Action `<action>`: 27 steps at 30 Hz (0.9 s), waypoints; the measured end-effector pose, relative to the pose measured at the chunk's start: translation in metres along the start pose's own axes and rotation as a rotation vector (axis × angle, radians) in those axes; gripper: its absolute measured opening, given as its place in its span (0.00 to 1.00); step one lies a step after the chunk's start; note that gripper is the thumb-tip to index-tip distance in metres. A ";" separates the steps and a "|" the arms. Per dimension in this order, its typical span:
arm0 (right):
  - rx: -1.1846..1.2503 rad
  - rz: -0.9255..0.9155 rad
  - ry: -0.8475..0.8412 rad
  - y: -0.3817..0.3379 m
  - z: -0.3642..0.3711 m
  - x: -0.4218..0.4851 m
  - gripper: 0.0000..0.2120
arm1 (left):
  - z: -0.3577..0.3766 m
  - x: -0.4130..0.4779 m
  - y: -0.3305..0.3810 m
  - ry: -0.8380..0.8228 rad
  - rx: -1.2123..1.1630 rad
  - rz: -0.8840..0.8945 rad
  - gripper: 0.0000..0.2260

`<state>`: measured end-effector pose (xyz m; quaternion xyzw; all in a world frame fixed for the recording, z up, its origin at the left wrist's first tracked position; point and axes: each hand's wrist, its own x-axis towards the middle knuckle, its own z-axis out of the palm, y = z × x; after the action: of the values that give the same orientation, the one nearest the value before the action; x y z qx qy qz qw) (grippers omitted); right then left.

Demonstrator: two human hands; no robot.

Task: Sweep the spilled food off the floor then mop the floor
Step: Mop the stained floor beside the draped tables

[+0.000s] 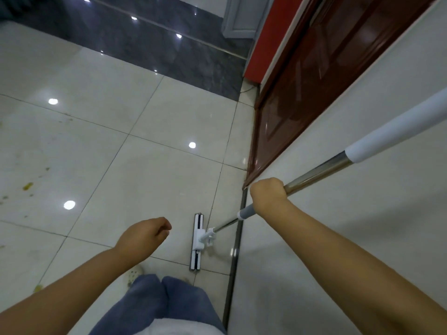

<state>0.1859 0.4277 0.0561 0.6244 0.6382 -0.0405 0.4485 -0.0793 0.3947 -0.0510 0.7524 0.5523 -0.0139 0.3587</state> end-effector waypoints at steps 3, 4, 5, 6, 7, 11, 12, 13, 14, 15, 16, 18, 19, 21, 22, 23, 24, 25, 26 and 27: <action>0.055 -0.002 0.017 -0.016 -0.022 0.007 0.14 | -0.006 0.004 -0.016 -0.002 -0.023 -0.016 0.11; 0.065 -0.008 0.020 -0.023 -0.029 0.011 0.13 | -0.009 0.006 -0.022 -0.003 -0.026 -0.023 0.10; 0.068 -0.015 0.026 -0.032 -0.035 0.014 0.12 | -0.012 0.008 -0.028 -0.004 -0.031 -0.031 0.10; 0.069 -0.019 0.034 -0.041 -0.041 0.019 0.11 | -0.016 0.010 -0.035 -0.004 -0.039 -0.039 0.09; 0.073 -0.020 0.040 -0.052 -0.047 0.024 0.10 | -0.021 0.012 -0.043 -0.003 -0.050 -0.047 0.09; 0.151 -0.058 0.013 -0.103 -0.079 0.054 0.10 | -0.045 0.015 -0.084 0.035 -0.123 -0.084 0.10; 0.176 -0.069 0.012 -0.117 -0.089 0.062 0.10 | -0.052 0.014 -0.097 0.050 -0.131 -0.099 0.10; 0.198 -0.081 0.014 -0.133 -0.100 0.070 0.10 | -0.059 0.014 -0.111 0.063 -0.134 -0.114 0.10; 0.220 -0.093 0.019 -0.149 -0.111 0.078 0.10 | -0.066 0.013 -0.125 0.074 -0.136 -0.128 0.10; 0.239 -0.105 0.025 -0.165 -0.123 0.086 0.10 | -0.073 0.012 -0.138 0.084 -0.141 -0.146 0.10; 0.258 -0.117 0.034 -0.181 -0.134 0.095 0.10 | -0.080 0.011 -0.152 0.094 -0.150 -0.169 0.10; 0.309 -0.148 0.052 -0.214 -0.157 0.113 0.10 | -0.094 0.010 -0.177 0.112 -0.175 -0.235 0.10; 0.336 -0.167 0.051 -0.229 -0.167 0.122 0.10 | -0.099 0.010 -0.189 0.122 -0.188 -0.274 0.11; 0.404 -0.201 0.006 -0.259 -0.185 0.138 0.11 | -0.106 0.011 -0.211 0.142 -0.209 -0.349 0.11; 0.444 -0.221 -0.033 -0.273 -0.193 0.144 0.12 | -0.108 0.012 -0.221 0.149 -0.212 -0.378 0.12; 0.475 -0.244 -0.075 -0.285 -0.198 0.148 0.12 | -0.108 0.013 -0.229 0.156 -0.216 -0.400 0.12; 0.498 -0.262 -0.109 -0.295 -0.202 0.153 0.13 | -0.108 0.015 -0.236 0.164 -0.222 -0.421 0.12; 0.510 -0.276 -0.136 -0.301 -0.204 0.157 0.12 | -0.107 0.017 -0.241 0.171 -0.234 -0.442 0.12; 0.506 -0.277 -0.150 -0.303 -0.208 0.162 0.10 | -0.106 0.020 -0.244 0.172 -0.250 -0.462 0.12; 0.484 -0.279 -0.169 -0.302 -0.212 0.169 0.10 | -0.105 0.024 -0.246 0.174 -0.265 -0.479 0.12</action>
<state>-0.1455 0.6204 -0.0772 0.6140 0.6500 -0.3046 0.3282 -0.3164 0.5050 -0.1120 0.5452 0.7401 0.0387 0.3918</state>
